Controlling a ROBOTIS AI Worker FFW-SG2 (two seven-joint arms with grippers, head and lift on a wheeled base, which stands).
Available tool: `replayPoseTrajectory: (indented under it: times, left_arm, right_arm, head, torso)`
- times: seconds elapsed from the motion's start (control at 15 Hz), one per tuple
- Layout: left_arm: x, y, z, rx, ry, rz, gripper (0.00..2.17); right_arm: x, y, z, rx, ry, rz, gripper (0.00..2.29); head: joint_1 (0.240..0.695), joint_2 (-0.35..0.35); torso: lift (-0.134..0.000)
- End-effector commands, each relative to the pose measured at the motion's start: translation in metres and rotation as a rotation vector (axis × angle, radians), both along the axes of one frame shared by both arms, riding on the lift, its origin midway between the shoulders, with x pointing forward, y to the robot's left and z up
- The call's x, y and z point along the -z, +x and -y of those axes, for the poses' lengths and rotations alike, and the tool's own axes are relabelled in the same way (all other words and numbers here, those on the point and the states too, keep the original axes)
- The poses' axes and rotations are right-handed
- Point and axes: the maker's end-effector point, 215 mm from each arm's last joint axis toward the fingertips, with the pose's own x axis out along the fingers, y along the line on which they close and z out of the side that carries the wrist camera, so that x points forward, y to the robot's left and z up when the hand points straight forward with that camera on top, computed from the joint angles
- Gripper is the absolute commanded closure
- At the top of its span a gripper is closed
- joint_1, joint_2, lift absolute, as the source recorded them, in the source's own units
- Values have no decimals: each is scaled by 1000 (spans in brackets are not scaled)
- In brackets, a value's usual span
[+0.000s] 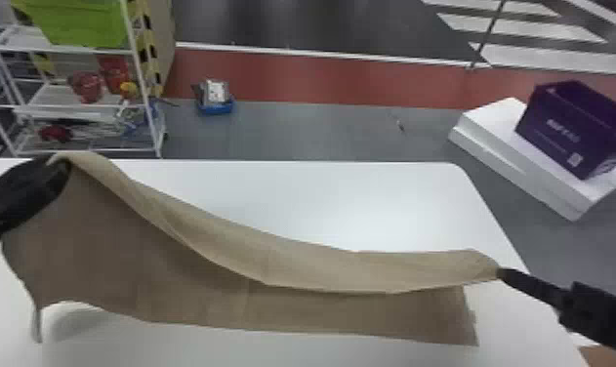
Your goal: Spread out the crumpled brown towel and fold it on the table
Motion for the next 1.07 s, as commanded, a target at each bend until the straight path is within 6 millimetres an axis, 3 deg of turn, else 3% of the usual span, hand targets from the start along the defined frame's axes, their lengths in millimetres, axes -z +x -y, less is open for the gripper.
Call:
replayPoseTrajectory:
  times: [0.0, 0.27, 0.53, 0.73, 0.93, 1.0]
  left_arm:
    - [-18, -24, -18, 5, -25, -4, 1831]
    - [-42, -84, -51, 61, -74, -7, 1831]
    - [-36, -120, -70, 131, -128, -110, 1831]
    - [-42, -141, -82, 147, -143, -126, 1828]
    - [-49, -156, -86, 160, -157, -137, 1828]
    - [-52, -158, -85, 160, -149, -136, 1831]
  right_arm:
    - [-32, -13, 16, 29, -11, 70, 1504]
    - [-94, -56, 61, 111, -6, 216, 1504]
    - [-153, -101, 97, 179, -41, 347, 1504]
    - [-212, -131, 109, 186, -122, 461, 1504]
    - [-236, -161, 111, 218, -168, 504, 1504]
    - [-240, -163, 111, 224, -188, 507, 1362]
  head:
    - [695, -167]
    - [695, -196]
    - [695, -260]
    - [695, -308]
    - [695, -342]
    - [695, -350]
  torso:
    - [-124]
    - [-124]
    - [-124]
    - [-124]
    - [-124]
    - [-124]
